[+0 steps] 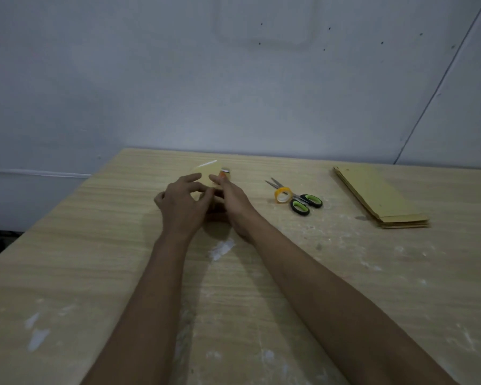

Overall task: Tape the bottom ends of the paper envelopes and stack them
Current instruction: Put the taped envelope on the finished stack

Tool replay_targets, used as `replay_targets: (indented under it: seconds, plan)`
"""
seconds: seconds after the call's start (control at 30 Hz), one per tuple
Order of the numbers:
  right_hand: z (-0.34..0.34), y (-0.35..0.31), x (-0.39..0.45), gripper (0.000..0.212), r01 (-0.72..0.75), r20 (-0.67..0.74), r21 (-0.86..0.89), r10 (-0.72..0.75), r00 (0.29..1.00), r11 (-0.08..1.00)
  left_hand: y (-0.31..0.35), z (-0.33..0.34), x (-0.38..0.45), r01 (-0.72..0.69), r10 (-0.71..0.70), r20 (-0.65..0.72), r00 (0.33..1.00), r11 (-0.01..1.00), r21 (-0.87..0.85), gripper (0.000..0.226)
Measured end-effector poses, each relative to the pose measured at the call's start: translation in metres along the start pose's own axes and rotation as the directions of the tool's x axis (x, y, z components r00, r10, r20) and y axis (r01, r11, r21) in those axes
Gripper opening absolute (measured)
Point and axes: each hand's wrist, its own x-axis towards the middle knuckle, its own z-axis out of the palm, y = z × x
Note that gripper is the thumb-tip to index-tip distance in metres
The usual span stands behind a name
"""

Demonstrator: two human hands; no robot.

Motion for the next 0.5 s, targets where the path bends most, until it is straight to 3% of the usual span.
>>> replay_targets:
  seconds: [0.13,0.23,0.4,0.5]
  plan:
    - [-0.010,-0.002,0.003,0.028,0.004,-0.072,0.074,0.002,0.997,0.997,0.005,0.006,-0.007,-0.061,0.058,0.086,0.995,0.998,0.032,0.030]
    - [-0.020,0.000,0.000,0.022,0.024,-0.080,0.083,-0.018,0.997,0.996,0.007,0.006,-0.010,-0.021,0.025,0.107,0.994,0.999,-0.038,0.034]
    - [-0.050,-0.003,-0.020,0.042,0.069,-0.066,-0.013,-0.070,0.995,0.998,0.004,0.005,-0.005,0.106,-0.097,0.044,0.994,0.952,-0.289,0.013]
    - [-0.074,-0.003,-0.036,0.047,0.077,-0.033,0.015,-0.077,0.996,0.997,0.001,0.009,-0.002,0.156,-0.161,0.017,0.987,0.918,-0.366,0.030]
